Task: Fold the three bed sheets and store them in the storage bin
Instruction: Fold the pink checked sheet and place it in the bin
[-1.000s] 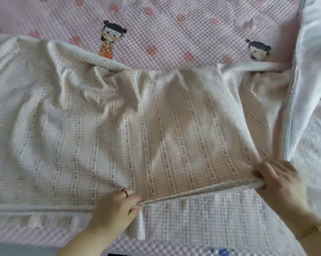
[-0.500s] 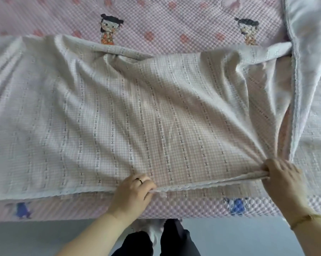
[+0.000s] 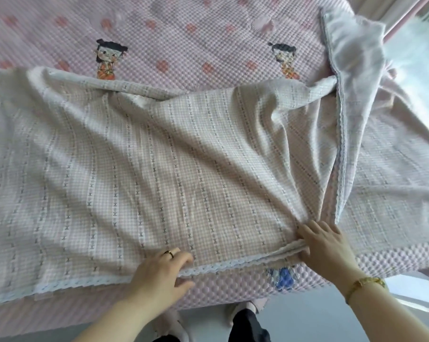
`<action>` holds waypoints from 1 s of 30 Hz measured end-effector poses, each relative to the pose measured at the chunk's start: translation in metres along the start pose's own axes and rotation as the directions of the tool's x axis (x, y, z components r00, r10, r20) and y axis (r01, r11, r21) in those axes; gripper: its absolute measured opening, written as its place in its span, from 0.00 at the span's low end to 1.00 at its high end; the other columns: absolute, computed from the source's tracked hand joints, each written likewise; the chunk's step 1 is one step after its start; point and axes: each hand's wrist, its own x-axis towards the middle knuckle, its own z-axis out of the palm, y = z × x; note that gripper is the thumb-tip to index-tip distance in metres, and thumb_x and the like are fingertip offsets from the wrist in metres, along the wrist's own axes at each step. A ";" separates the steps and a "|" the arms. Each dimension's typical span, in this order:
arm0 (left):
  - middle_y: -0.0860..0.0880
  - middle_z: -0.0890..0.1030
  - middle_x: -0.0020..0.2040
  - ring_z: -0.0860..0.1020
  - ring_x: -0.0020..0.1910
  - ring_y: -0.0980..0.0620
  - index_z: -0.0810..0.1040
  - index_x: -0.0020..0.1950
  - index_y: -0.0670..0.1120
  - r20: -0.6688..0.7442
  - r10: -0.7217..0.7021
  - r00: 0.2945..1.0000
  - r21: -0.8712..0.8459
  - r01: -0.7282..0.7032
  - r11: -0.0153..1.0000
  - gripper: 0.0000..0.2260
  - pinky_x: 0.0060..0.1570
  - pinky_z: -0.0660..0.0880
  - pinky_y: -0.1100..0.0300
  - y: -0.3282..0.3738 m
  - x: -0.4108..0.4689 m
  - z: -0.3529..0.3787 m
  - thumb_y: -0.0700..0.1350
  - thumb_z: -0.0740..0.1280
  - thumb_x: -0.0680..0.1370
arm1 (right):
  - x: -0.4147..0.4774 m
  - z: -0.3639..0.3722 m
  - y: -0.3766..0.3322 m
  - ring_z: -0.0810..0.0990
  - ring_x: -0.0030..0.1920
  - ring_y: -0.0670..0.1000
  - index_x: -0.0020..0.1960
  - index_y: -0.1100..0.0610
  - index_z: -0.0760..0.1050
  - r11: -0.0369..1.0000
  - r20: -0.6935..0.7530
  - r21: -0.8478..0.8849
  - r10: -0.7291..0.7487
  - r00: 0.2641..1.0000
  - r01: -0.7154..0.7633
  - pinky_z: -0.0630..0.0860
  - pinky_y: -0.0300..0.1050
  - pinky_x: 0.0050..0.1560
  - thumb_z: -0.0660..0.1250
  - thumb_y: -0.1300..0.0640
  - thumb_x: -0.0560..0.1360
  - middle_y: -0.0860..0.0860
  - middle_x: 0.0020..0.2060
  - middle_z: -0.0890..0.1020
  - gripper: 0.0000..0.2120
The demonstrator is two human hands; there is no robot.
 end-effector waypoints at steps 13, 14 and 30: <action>0.57 0.71 0.62 0.72 0.60 0.55 0.61 0.68 0.57 0.114 -0.014 0.993 -0.088 0.024 0.996 0.24 0.46 0.65 0.63 0.187 0.164 0.014 0.65 0.53 0.75 | 0.093 -0.004 0.190 0.83 0.38 0.51 0.26 0.53 0.76 0.910 0.015 -0.138 -0.392 0.920 0.390 0.54 0.53 0.66 0.71 0.56 0.51 0.47 0.25 0.77 0.06; 0.55 0.72 0.63 0.72 0.62 0.54 0.61 0.69 0.56 0.148 -0.054 0.987 -0.064 0.065 0.996 0.23 0.48 0.66 0.61 0.204 0.178 0.010 0.63 0.55 0.76 | 0.096 -0.006 0.204 0.83 0.38 0.50 0.27 0.53 0.77 0.910 0.012 -0.127 -0.397 0.918 0.395 0.53 0.54 0.66 0.76 0.55 0.48 0.46 0.26 0.77 0.10; 0.54 0.74 0.31 0.67 0.28 0.58 0.68 0.36 0.58 0.095 0.002 0.996 -0.162 0.013 0.987 0.22 0.28 0.59 0.65 0.264 0.227 -0.038 0.68 0.42 0.62 | 0.058 -0.064 0.298 0.79 0.24 0.51 0.38 0.55 0.81 0.990 -0.312 0.138 0.060 0.948 -0.017 0.62 0.45 0.39 0.58 0.52 0.63 0.48 0.24 0.80 0.14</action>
